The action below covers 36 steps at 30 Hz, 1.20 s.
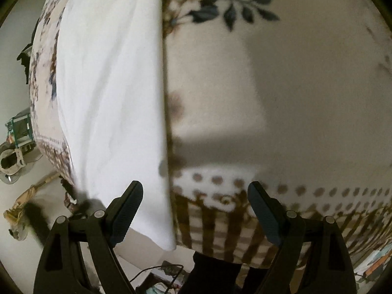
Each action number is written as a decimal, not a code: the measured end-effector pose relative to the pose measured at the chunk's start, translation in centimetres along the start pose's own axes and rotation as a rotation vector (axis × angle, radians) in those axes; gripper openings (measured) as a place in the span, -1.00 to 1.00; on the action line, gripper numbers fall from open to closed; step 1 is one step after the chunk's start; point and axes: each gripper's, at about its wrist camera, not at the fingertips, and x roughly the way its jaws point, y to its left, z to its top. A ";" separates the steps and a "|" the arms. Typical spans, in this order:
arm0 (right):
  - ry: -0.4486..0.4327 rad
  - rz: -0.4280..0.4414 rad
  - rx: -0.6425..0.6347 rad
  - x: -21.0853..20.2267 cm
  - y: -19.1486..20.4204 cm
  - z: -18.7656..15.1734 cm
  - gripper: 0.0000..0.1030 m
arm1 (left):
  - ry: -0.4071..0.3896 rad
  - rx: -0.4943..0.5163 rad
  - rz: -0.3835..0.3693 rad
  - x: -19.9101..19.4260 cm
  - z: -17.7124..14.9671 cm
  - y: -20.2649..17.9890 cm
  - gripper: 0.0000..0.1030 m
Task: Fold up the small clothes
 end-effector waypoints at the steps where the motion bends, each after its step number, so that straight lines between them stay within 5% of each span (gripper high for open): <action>1: 0.001 0.011 0.000 -0.3 0.3 -0.1 0.73 | -0.018 -0.007 -0.016 -1.1 0.1 0.1 -0.80; 2: -0.005 0.021 0.000 -0.6 0.7 -0.1 0.73 | -0.057 -0.003 -0.027 -2.7 0.4 -0.3 -0.76; 3: -0.022 0.039 -0.006 -1.7 0.8 -0.1 0.73 | -0.088 0.002 -0.040 -4.0 0.9 -0.9 -0.49; 4: -0.037 0.052 -0.012 -2.5 1.0 0.1 0.73 | -0.123 0.014 -0.061 -5.6 1.9 -1.8 0.01; 6: -0.078 0.065 -0.021 -4.4 1.5 0.8 0.73 | -0.198 0.046 -0.127 -8.2 4.4 -4.2 0.32; 11: -0.206 0.100 -0.005 -10.7 2.5 6.0 0.73 | -0.277 0.208 -0.249 -10.0 15.0 -15.1 0.32; 18: -0.363 0.098 0.074 -17.0 2.7 20.0 0.73 | -0.213 0.486 -0.213 -3.4 28.1 -30.9 0.32; 21: -0.380 0.137 0.111 -16.8 3.1 25.7 0.73 | -0.165 0.551 -0.186 0.3 31.6 -34.3 0.28; 23: -0.391 0.165 0.129 -16.1 3.6 29.3 0.73 | -0.199 0.591 -0.200 1.0 32.8 -35.6 -0.76; 24: -0.395 0.178 0.136 -15.3 4.1 30.0 0.72 | -0.201 0.608 -0.206 0.8 32.9 -35.8 -0.96; 27: -0.405 0.240 0.156 -14.1 5.1 33.7 0.67 | -0.237 0.671 -0.235 0.1 32.6 -36.8 -0.96; 28: -0.412 0.244 0.145 -13.8 5.6 34.7 0.38 | -0.239 0.688 -0.238 0.1 32.8 -37.6 -0.96; 29: -0.417 0.236 0.130 -13.5 6.2 35.6 -0.36 | -0.240 0.704 -0.245 0.0 32.8 -37.9 -0.96; 30: -0.422 0.208 0.123 -13.3 6.5 35.9 -0.76 | -0.236 0.710 -0.243 0.1 33.1 -38.4 -0.96; 34: -0.470 0.114 0.137 -13.4 6.8 37.4 -0.88 | -0.179 0.689 -0.207 2.9 35.3 -39.0 -0.95; 36: -0.439 0.143 0.151 -13.2 6.6 38.0 -0.88 | -0.131 0.682 -0.238 3.4 35.5 -38.7 -0.90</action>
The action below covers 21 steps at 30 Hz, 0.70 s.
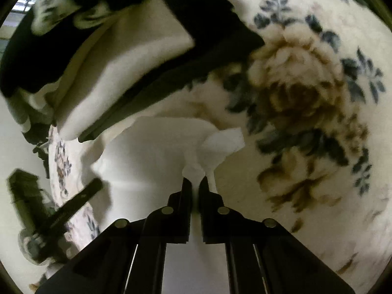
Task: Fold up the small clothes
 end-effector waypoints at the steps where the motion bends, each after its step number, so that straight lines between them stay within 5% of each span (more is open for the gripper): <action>1: 0.034 0.023 0.025 0.1 -0.4 0.2 -0.86 | 0.008 -0.010 -0.028 -0.3 0.1 0.2 -0.84; 2: 0.058 0.040 0.043 -0.1 -0.9 0.4 -0.83 | 0.021 -0.033 -0.066 -0.8 0.0 0.6 -0.75; 3: 0.072 0.052 0.045 -0.3 -1.1 0.5 -0.78 | 0.029 -0.062 -0.115 -1.3 -0.2 1.3 -0.44; 4: 0.080 0.066 0.038 -0.8 -1.2 0.7 -0.53 | 0.028 -0.091 -0.162 -1.8 -0.3 2.2 -0.03; 5: 0.078 0.070 0.029 -1.2 -1.6 0.3 -0.01 | 0.020 -0.122 -0.198 -2.0 -0.5 2.9 0.17; 7: 0.060 0.102 0.015 -2.0 -2.0 0.7 0.54 | 0.032 -0.158 -0.225 -1.2 -0.5 3.6 0.34; 9: 0.061 0.133 0.020 -1.8 -2.5 1.2 0.54 | 0.041 -0.161 -0.231 -0.3 0.0 3.5 0.35; 12: 0.085 0.196 0.045 -0.4 -3.1 2.3 0.55 | 0.044 -0.115 -0.226 0.6 0.9 2.0 0.63; 15: 0.135 0.235 0.040 1.9 -2.7 2.7 0.55 | 0.049 -0.042 -0.182 1.3 1.4 -0.1 0.64; 17: 0.146 0.248 0.019 2.9 -2.2 2.8 0.54 | 0.038 0.012 -0.159 1.0 1.5 -1.0 0.63; 18: 0.139 0.254 0.016 3.0 -2.1 2.9 0.54 | 0.023 0.033 -0.162 0.7 1.4 -1.4 0.40; 19: 0.127 0.270 0.019 3.0 -2.0 2.9 0.49 | 0.015 0.055 -0.152 0.4 1.3 -1.6 -0.47; 20: 0.109 0.278 0.019 2.8 -1.8 2.9 0.15 | 0.022 0.061 -0.145 0.6 1.3 -1.8 -0.91; 21: 0.100 0.276 0.013 2.9 -1.7 2.9 -0.08 | 0.021 0.056 -0.156 0.6 1.3 -1.8 -0.89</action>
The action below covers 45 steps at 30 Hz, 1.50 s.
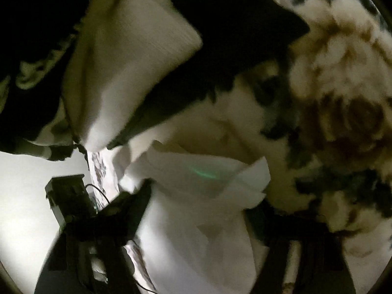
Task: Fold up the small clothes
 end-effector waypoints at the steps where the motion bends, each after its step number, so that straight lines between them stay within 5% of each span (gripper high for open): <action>1: -0.003 -0.002 -0.008 0.1 0.2 -0.2 -0.44 | -0.026 0.013 0.003 -0.3 -0.2 -0.2 -0.89; 2: -0.010 -0.011 -0.015 0.2 0.4 -0.4 -0.63 | -0.039 0.031 0.020 -0.7 -0.3 -0.5 -0.89; 5: -0.039 -0.018 -0.044 -0.2 1.2 -0.7 -0.78 | -0.070 0.036 0.025 -1.8 -1.0 -1.0 -0.90; 17: -0.122 0.033 -0.230 -5.0 6.6 -7.5 -0.85 | -0.192 0.081 -0.027 -9.7 -6.4 -4.5 -0.89; 21: -0.116 0.025 -0.327 -6.7 8.2 -12.0 -0.85 | -0.124 0.038 -0.058 -11.6 -11.1 -4.6 -0.80; 23: -0.076 -0.003 -0.347 -6.8 8.2 -15.5 -0.82 | -0.038 -0.018 -0.059 -11.8 -13.9 -3.8 -0.63; 24: -0.038 -0.010 -0.350 -7.2 7.3 -16.8 -0.76 | -0.004 -0.047 -0.069 -12.0 -15.4 -3.2 -0.38; 25: 0.012 -0.017 -0.342 -7.0 6.7 -18.0 -0.51 | 0.023 -0.072 -0.079 -12.5 -17.1 -2.3 -0.01; 26: 0.067 -0.036 -0.332 -6.8 5.7 -19.6 -0.11 | 0.044 -0.093 -0.070 -12.9 -18.8 -1.7 0.19; 27: 0.094 -0.049 -0.329 -6.5 5.1 -20.7 0.09 | 0.056 -0.111 -0.060 -13.0 -20.0 -1.4 0.37; 28: 0.124 -0.061 -0.324 -6.6 4.2 -22.2 0.25 | 0.065 -0.133 -0.058 -13.2 -21.1 -1.1 0.37; 31: 0.149 -0.059 -0.265 -7.9 1.0 -24.7 0.26 | 0.070 -0.217 -0.032 -14.6 -22.6 0.5 0.37; 36: 0.025 0.012 -0.063 -10.8 -2.8 -25.2 0.26 | 0.024 -0.242 0.025 -13.9 -20.5 0.1 0.37; 41: -0.025 -0.085 0.065 -8.3 -4.5 -24.5 0.26 | 0.119 -0.275 0.100 -9.7 -19.9 0.3 0.37; 44: 0.032 -0.114 0.124 -5.4 -4.9 -24.3 0.24 | 0.140 -0.225 0.169 -8.7 -21.0 -0.4 0.32; 45: 0.042 -0.126 0.146 -4.6 -5.1 -24.7 0.15 | 0.127 -0.197 0.180 -8.8 -21.2 -0.7 -0.18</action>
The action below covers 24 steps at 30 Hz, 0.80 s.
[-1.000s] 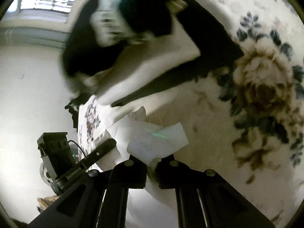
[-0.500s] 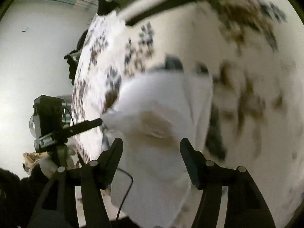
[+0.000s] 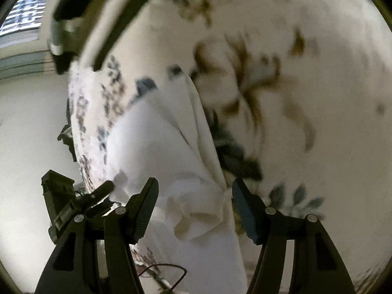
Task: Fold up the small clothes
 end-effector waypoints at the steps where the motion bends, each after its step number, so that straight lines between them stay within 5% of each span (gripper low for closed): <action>1: -0.004 -0.008 0.015 0.3 -0.1 -0.7 -0.38 | 0.000 0.034 0.031 0.1 -0.3 -0.1 -0.66; 2: -0.006 -0.005 0.023 0.5 -0.2 -1.4 -0.75 | 0.011 0.062 0.060 0.4 -0.5 0.0 -0.66; 9: 0.061 -0.100 0.011 2.3 -1.4 -4.3 -0.75 | 0.079 0.053 0.041 0.2 -1.2 1.3 -0.44; 13: 0.071 -0.133 0.002 0.9 -0.6 -3.9 -0.67 | 0.011 0.019 -0.045 -2.7 -0.6 0.9 0.17; 15: 0.019 -0.115 -0.008 -0.7 0.0 -3.2 -0.51 | -0.029 -0.010 -0.081 -3.3 0.9 1.0 0.18; 17: -0.048 -0.073 -0.005 -2.8 0.0 -1.9 -0.14 | -0.061 -0.035 -0.071 -2.7 2.9 1.0 0.18; 19: -0.075 -0.032 0.014 -3.2 0.1 -0.1 -0.13 | -0.078 -0.058 -0.080 -1.5 4.8 1.0 0.18; 22: -0.080 0.036 0.073 -2.2 -0.1 3.4 -0.13 | -0.105 -0.066 -0.093 0.5 6.6 1.2 -0.02; 24: -0.059 0.074 0.126 -0.3 -0.1 5.4 -0.13 | -0.096 -0.047 -0.091 1.4 7.1 1.2 -0.73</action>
